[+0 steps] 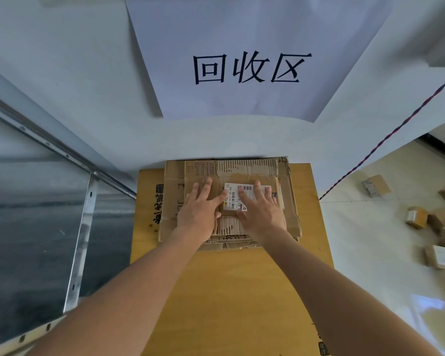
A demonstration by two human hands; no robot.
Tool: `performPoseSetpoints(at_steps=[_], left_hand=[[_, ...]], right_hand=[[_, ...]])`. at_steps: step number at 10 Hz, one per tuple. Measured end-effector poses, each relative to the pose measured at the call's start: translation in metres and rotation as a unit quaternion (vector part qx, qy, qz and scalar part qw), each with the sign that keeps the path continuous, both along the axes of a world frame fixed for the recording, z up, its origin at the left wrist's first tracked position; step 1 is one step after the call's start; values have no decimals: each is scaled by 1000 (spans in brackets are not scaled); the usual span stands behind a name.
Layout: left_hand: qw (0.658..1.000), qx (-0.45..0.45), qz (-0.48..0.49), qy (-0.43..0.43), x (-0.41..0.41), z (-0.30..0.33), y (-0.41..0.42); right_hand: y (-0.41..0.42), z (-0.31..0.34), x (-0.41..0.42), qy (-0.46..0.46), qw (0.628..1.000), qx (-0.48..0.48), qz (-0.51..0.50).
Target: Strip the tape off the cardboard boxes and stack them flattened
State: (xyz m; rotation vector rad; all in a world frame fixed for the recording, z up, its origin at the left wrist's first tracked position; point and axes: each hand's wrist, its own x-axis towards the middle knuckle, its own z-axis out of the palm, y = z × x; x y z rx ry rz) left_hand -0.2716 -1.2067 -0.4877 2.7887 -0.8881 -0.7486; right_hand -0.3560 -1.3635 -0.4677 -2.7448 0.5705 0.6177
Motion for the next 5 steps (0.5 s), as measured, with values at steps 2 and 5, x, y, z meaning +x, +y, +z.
performPoseSetpoints(at_steps=[2, 5], left_hand=[[1000, -5, -11, -19, 2, -7, 3], [999, -36, -21, 19, 14, 37, 1]], right_hand=[[4, -4, 3, 3, 1000, -7, -22], [8, 38, 18, 39, 998, -7, -45]])
